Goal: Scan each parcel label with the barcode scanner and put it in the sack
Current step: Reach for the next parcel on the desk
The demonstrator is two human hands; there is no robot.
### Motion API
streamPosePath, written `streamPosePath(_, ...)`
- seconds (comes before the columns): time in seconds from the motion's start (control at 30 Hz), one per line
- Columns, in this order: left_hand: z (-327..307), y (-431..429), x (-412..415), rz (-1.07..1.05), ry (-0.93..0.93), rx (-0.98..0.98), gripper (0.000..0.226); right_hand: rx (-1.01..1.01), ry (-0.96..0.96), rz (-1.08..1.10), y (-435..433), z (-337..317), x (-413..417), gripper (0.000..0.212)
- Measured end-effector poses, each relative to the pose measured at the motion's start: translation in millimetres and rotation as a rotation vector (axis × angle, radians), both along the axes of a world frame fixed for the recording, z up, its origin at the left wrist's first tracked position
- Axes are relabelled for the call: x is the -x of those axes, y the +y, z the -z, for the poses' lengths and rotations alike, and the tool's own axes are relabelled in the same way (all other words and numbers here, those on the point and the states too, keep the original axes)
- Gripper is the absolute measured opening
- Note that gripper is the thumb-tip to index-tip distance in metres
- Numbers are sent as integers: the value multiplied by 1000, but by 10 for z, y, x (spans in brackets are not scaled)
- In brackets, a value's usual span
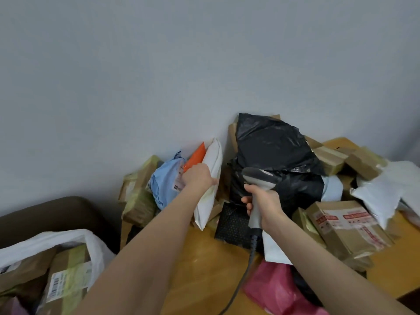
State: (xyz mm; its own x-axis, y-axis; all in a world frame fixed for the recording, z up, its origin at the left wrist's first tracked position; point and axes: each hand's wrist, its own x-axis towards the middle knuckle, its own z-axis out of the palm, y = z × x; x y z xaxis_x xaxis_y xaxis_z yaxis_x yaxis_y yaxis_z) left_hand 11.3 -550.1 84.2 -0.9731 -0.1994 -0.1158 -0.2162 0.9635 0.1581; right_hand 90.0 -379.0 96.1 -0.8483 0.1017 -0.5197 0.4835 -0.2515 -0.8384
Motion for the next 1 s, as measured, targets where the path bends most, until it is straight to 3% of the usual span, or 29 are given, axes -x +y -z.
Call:
streamPosePath(0.1, 17, -4, 88, -1, -51, 22, 39, 15, -21, -9, 102, 50, 83, 11)
streamPosePath(0.23, -80, -140, 89, -71, -11, -166, 33, 70, -16, -25, 282, 62, 174, 10)
streamPosePath(0.47, -747, -427, -489, -275, -10, -831, 23, 200, 64, -89, 506, -84, 239, 15)
streamPosePath(0.53, -842, -382, -745, -300, -18, -1025, 40, 193, 95, -106, 534, -136, 245, 25)
streamPosePath(0.63, -762, -320, -1018, -306, -13, -1214, 91, 194, 132, -160, 569, -197, 195, 23)
streamPosePath(0.67, -722, -291, -1071, -310, -33, -1255, 93, 217, 137, -173, 578, -210, 168, 23)
streamPosePath(0.77, -695, -138, -1199, -328, -156, -1315, 69, 165, 156, -185, 643, -205, 126, 34)
streamPosePath(0.87, -712, 28, -1255, -419, -161, -1234, 30, 59, 194, -236, 737, -218, 154, 40)
streamPosePath(1.0, -600, 168, -1256, -568, 13, -1260, 32, 44, 209, -224, 852, -226, 164, 21)
